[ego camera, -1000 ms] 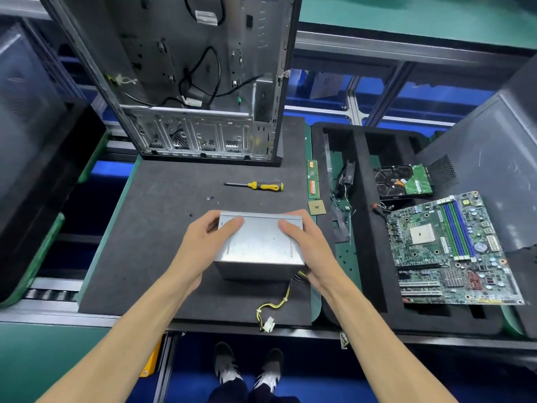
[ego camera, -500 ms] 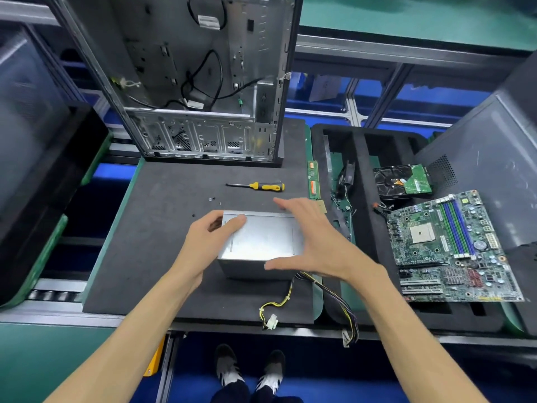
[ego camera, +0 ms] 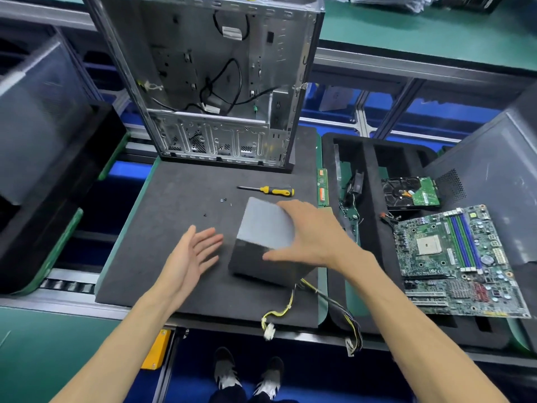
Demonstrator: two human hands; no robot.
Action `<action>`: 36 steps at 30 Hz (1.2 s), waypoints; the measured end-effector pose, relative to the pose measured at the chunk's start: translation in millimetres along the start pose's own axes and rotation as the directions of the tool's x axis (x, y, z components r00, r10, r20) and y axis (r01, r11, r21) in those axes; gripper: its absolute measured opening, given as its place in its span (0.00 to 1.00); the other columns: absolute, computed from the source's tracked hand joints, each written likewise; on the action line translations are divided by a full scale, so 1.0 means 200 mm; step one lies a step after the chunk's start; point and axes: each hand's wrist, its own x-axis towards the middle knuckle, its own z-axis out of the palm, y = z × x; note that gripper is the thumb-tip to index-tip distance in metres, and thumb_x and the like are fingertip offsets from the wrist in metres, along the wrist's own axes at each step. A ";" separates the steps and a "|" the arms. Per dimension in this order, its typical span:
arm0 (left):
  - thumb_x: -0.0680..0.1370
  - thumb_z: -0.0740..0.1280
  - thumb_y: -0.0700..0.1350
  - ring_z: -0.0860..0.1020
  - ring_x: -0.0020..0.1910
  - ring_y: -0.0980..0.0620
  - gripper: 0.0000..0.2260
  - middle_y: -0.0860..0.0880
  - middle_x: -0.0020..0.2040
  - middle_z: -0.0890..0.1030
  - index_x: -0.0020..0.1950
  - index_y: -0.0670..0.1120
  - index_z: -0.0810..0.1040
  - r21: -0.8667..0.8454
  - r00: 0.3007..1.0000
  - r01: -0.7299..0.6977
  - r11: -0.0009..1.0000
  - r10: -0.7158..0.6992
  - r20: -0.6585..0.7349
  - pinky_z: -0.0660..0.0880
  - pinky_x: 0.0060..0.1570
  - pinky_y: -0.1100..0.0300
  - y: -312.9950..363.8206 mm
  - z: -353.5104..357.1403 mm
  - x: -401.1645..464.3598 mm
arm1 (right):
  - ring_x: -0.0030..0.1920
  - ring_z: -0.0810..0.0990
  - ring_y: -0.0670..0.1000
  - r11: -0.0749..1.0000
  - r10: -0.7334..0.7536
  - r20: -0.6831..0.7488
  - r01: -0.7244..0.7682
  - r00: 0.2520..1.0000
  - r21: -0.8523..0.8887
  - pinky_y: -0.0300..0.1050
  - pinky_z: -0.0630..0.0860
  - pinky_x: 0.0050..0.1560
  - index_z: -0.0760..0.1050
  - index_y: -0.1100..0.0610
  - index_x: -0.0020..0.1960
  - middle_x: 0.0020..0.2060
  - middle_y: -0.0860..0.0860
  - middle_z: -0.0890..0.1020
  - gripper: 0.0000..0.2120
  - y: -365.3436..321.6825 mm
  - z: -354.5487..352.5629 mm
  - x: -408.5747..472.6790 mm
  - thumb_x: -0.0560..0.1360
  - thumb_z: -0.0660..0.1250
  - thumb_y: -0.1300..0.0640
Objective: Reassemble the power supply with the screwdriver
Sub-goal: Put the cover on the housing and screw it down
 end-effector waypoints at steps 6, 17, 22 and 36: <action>0.76 0.60 0.72 0.83 0.58 0.52 0.32 0.46 0.59 0.85 0.68 0.50 0.78 0.165 0.998 -0.020 0.986 0.010 0.063 0.77 0.58 0.53 0.00 0.06 -0.07 | 0.50 0.84 0.41 0.668 0.250 0.105 -0.250 0.963 0.701 0.40 0.79 0.49 0.80 0.48 0.61 0.52 0.42 0.86 0.36 0.13 -0.03 -0.06 0.59 0.74 0.29; 0.68 0.76 0.59 0.81 0.63 0.50 0.32 0.50 0.63 0.83 0.71 0.51 0.75 0.271 0.966 -0.176 0.946 0.113 0.233 0.77 0.60 0.47 0.03 0.14 -0.16 | 0.56 0.84 0.64 0.305 0.322 0.227 -0.328 0.919 0.894 0.65 0.74 0.64 0.81 0.66 0.58 0.52 0.59 0.86 0.39 0.17 0.21 -0.16 0.65 0.72 0.32; 0.68 0.74 0.60 0.83 0.59 0.50 0.30 0.50 0.58 0.86 0.69 0.52 0.78 0.314 0.974 -0.184 0.932 0.128 0.189 0.79 0.53 0.53 0.03 0.14 -0.17 | 0.60 0.84 0.53 0.235 0.275 0.313 -0.379 0.909 0.895 0.59 0.74 0.69 0.78 0.57 0.66 0.58 0.51 0.85 0.36 0.17 0.32 -0.21 0.70 0.69 0.32; 0.74 0.63 0.68 0.86 0.46 0.54 0.20 0.53 0.49 0.87 0.49 0.54 0.85 0.431 0.992 -0.113 0.895 0.126 -0.001 0.78 0.43 0.61 -0.04 0.15 -0.07 | 0.67 0.75 0.57 0.177 0.592 0.211 -0.381 0.778 0.908 0.60 0.74 0.67 0.80 0.47 0.59 0.64 0.54 0.78 0.33 -0.13 0.58 -0.12 0.66 0.64 0.24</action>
